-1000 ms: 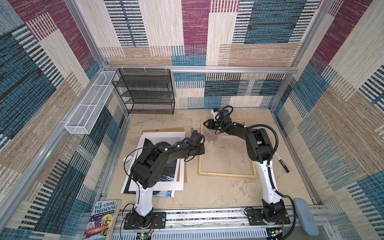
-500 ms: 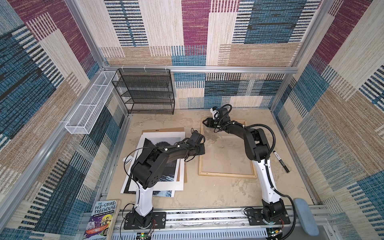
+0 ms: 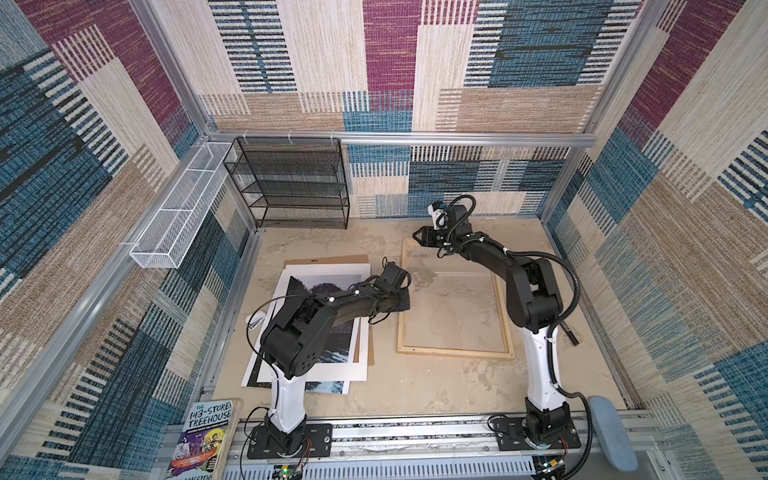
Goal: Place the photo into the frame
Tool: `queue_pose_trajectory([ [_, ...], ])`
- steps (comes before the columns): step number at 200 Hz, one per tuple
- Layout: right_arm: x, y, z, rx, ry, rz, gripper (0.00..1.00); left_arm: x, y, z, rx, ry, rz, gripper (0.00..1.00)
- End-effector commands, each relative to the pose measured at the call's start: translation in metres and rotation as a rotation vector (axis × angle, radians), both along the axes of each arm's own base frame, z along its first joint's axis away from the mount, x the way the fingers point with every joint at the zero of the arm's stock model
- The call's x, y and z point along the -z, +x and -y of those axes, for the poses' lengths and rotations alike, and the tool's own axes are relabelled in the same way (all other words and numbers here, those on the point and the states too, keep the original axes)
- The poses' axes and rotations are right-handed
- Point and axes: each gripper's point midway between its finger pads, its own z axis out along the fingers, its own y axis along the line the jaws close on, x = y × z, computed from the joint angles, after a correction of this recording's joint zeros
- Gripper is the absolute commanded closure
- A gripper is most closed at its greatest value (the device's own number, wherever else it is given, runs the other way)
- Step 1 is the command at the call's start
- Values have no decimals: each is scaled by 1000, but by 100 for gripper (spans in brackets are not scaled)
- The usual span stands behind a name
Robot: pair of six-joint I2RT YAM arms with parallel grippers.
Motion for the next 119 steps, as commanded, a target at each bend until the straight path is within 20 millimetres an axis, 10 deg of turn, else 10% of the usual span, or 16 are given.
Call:
queue_pose_trajectory([
  [1, -5, -16, 58, 116, -30, 2, 48, 7, -15, -4, -13, -5, -82, 78],
  [55, 14, -92, 173, 353, -68, -74, 26, 5, -11, -10, -67, -2, -58, 81],
  [119, 36, -141, 223, 482, -89, -138, 24, -5, 1, -30, -182, 45, -3, 84],
])
